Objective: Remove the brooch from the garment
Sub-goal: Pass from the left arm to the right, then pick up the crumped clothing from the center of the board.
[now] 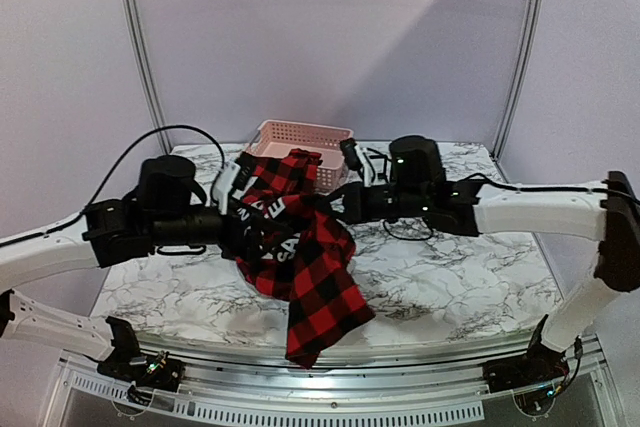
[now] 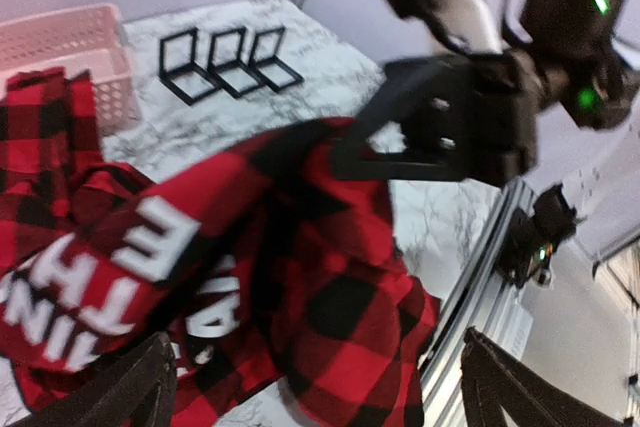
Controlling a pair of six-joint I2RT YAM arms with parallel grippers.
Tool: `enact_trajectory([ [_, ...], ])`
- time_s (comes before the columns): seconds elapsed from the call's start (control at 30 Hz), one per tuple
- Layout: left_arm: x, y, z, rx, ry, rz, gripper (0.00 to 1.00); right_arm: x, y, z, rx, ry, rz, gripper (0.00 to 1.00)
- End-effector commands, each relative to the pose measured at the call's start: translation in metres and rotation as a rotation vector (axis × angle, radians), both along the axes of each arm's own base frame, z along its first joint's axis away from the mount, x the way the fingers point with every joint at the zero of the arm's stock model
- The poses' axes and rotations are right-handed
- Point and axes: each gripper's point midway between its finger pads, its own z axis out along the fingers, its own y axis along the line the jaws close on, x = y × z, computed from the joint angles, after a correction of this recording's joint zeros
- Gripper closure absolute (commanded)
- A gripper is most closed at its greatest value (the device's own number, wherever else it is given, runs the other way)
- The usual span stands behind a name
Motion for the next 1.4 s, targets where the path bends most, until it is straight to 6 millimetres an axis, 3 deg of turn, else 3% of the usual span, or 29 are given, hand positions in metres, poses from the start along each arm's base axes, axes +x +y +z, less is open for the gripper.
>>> enact_trajectory([
  [0.0,0.033,0.047,0.037,-0.115,-0.038,0.229,0.00,-0.007,-0.048,0.047,0.051,-0.175,-0.136,1.00],
  [0.1,0.051,0.071,0.029,-0.146,0.002,0.339,0.00,-0.016,-0.080,0.037,0.023,-0.165,-0.214,1.00],
  [0.27,0.092,0.095,-0.027,-0.074,0.171,0.519,0.01,-0.028,-0.117,0.000,-0.019,-0.072,-0.312,1.00],
  [0.57,0.157,0.066,-0.074,-0.076,0.257,0.565,0.00,-0.039,-0.137,-0.066,-0.072,0.094,-0.376,1.00],
  [0.8,0.208,0.052,-0.100,-0.049,0.254,0.583,0.00,-0.040,-0.142,-0.078,-0.085,0.107,-0.395,1.00],
  [0.93,0.229,0.045,-0.127,-0.021,0.302,0.581,0.01,-0.039,-0.143,-0.078,-0.086,0.104,-0.400,1.00],
  [1.1,0.248,0.050,-0.142,0.048,0.288,0.637,0.01,-0.039,-0.144,-0.075,-0.077,0.100,-0.404,1.00],
  [1.2,0.257,0.046,-0.147,0.058,0.287,0.633,0.12,-0.039,-0.145,-0.074,-0.075,0.099,-0.405,1.00],
  [1.33,0.259,0.053,-0.167,0.143,0.318,0.669,0.40,-0.036,-0.146,-0.072,-0.083,0.088,-0.424,1.00],
  [1.37,0.260,0.054,-0.168,0.140,0.315,0.676,0.51,-0.035,-0.147,-0.071,-0.083,0.084,-0.432,1.00],
])
